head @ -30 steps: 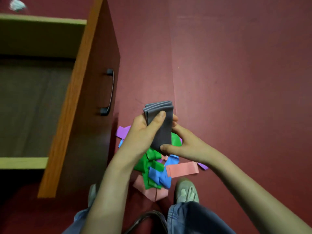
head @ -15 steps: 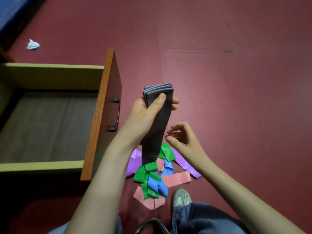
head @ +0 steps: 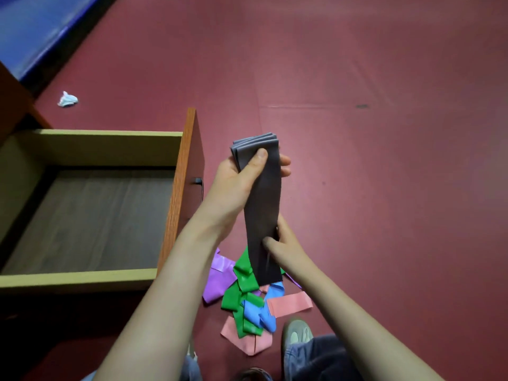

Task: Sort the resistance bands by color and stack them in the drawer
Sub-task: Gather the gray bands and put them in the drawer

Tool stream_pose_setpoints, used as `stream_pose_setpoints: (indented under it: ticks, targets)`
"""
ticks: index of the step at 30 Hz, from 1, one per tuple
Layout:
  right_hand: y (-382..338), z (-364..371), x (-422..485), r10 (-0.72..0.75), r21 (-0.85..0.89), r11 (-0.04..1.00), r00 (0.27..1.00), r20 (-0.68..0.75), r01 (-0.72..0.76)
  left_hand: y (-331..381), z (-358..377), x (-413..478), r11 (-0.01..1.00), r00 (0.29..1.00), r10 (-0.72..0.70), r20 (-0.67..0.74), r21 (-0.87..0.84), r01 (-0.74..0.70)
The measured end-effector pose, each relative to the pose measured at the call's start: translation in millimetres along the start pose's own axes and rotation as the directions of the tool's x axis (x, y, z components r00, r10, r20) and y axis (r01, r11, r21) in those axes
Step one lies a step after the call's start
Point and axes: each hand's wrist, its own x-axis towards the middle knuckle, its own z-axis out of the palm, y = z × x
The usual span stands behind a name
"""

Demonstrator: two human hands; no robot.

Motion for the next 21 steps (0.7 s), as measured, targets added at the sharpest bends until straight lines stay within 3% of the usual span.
stream_pose_setpoints:
  ticks: [7, 16, 21]
  targets:
    - [-1, -2, -14, 0.087, 0.034, 0.995, 0.972, 0.22, -0.097, 7, -12, -3, 0.998, 0.993, 0.013, -0.118, -0.058, -0.02]
    - [1, 29, -24, 0.22, -0.132, 0.974, 0.917, 0.333, -0.186, 34, -24, -6, 0.996, 0.987, 0.061, -0.15, -0.062, -0.071]
    - [0, 32, -29, 0.255, -0.053, 0.967, 0.916, 0.31, -0.251, 52, -43, -8, 0.995, 0.981, 0.087, -0.171, -0.035, -0.094]
